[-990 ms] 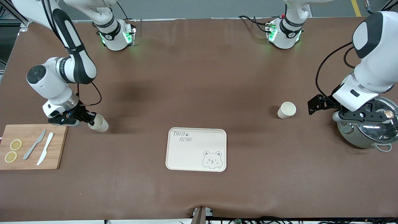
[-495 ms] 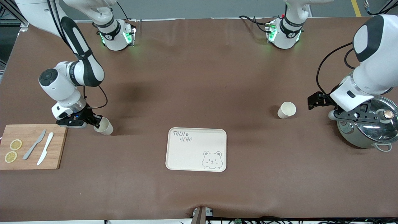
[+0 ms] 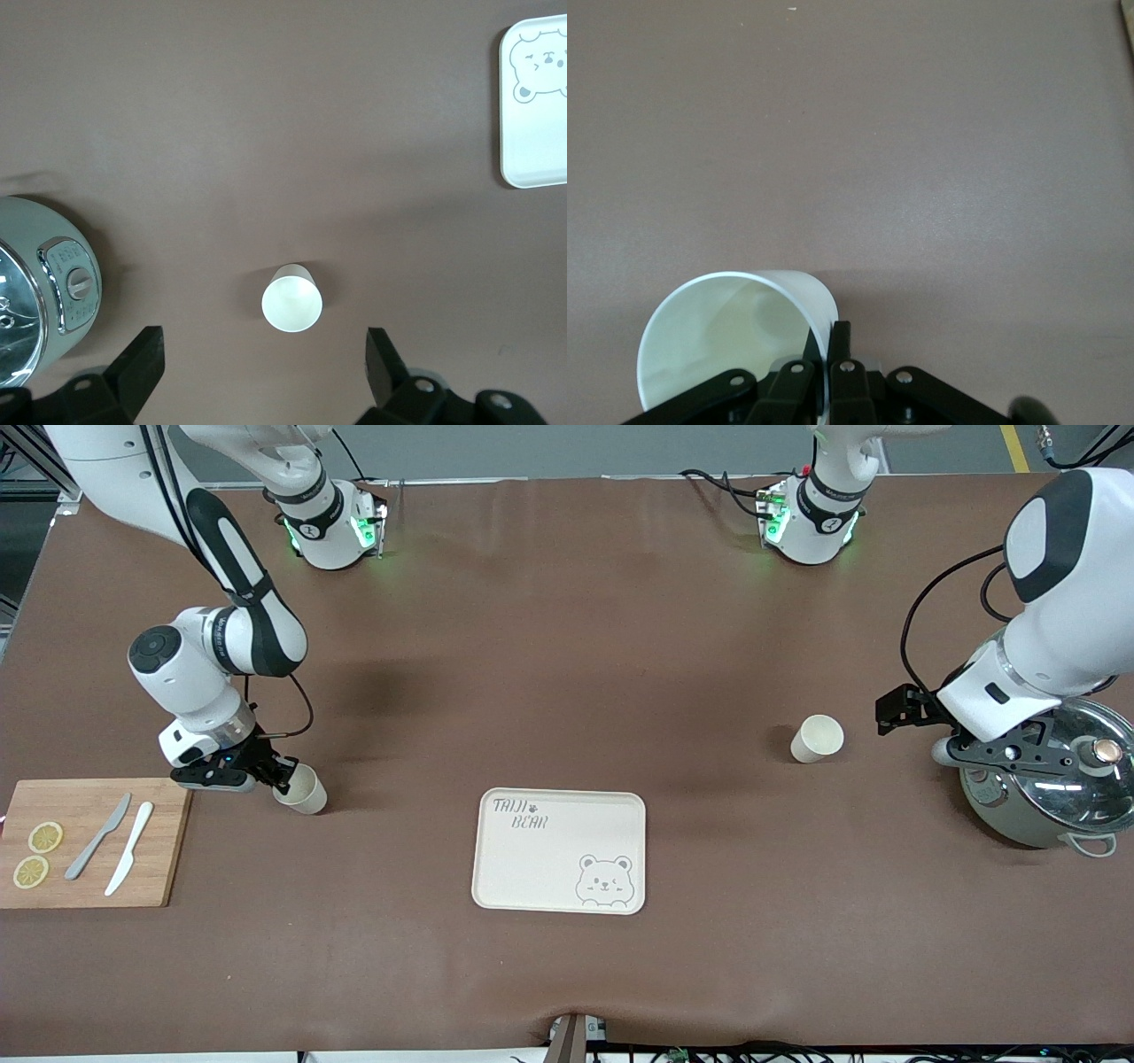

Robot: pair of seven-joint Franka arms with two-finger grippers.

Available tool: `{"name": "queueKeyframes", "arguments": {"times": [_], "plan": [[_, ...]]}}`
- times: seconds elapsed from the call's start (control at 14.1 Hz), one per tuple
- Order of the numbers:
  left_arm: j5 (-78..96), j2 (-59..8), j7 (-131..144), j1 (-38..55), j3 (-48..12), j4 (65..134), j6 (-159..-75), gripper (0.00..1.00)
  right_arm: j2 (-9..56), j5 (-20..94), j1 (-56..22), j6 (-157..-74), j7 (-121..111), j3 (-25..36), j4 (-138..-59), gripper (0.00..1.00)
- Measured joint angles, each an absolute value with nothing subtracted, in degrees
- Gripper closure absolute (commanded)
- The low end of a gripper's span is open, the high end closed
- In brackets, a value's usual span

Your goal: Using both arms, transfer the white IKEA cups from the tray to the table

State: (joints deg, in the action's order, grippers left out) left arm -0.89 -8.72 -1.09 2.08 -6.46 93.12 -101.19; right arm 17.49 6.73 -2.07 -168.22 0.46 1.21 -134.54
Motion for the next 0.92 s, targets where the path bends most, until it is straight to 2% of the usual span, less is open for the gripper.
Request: {"name": "queueKeyframes", "arguments": {"times": [0.07,0.14,0.28,0.35,0.42,0.49,0.92], "plan": [[-0.9,-8.7,-1.2,2.1,-6.5,93.1,-101.2,0.00,17.7,6.7,-2.1,-168.6,0.5,1.2,-134.7,0.88],[-0.9,-8.7,-1.3,2.1,-6.4,93.0,-101.2,0.00,17.9,6.7,-2.1,-168.8,0.5,1.2,-134.7,0.80],[-0.9,-8.5,-2.2,2.1,-6.3,92.9,-101.2,0.00,18.0,6.7,-2.1,-169.0,0.5,1.2,-134.7,0.43],[-0.9,-8.4,-2.3,2.1,-6.1,92.9,-101.2,0.00,18.0,6.7,-2.1,-169.0,0.5,1.2,-134.7,0.35],[-0.9,-8.4,-2.4,2.1,-6.0,92.9,-101.2,0.00,18.0,6.7,-2.1,-169.0,0.5,1.2,-134.7,0.20],[-0.9,-8.3,-2.4,2.1,-5.9,92.8,-101.1,0.00,18.0,6.7,-2.1,-169.0,0.5,1.2,-134.7,0.00],[-0.9,-8.1,-2.4,2.7,-5.5,91.4,-98.9,0.00,17.7,6.7,-2.1,-168.8,0.5,1.2,-134.6,0.00]]}}
